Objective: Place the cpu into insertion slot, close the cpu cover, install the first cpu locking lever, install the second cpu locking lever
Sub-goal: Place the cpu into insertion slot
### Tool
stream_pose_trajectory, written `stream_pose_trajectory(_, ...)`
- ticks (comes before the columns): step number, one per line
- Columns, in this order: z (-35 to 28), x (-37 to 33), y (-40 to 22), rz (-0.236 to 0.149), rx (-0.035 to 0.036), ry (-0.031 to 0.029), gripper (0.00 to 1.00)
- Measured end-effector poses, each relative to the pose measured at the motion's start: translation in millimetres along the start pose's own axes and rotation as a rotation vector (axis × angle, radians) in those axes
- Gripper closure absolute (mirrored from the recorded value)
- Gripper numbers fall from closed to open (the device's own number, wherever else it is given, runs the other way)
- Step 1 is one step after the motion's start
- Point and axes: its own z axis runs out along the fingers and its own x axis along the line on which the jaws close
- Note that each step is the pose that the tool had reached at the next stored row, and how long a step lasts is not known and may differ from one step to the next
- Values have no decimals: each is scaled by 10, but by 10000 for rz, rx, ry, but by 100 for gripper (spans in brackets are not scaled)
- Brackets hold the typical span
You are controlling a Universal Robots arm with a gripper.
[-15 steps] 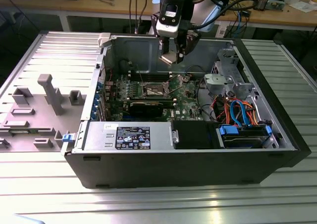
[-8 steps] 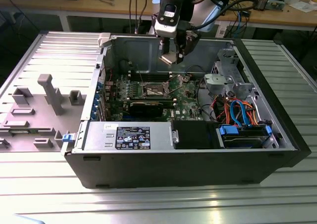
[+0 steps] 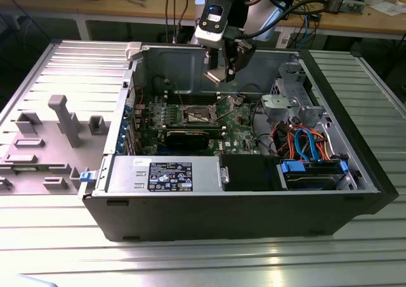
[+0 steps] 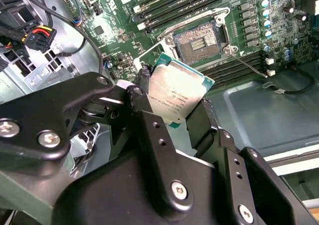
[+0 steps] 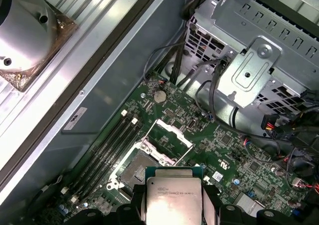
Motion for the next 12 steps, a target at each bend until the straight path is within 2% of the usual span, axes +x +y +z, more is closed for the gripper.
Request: stream_pose_trajectory(12, 0, 0, 0, 5, 0, -1, 46)
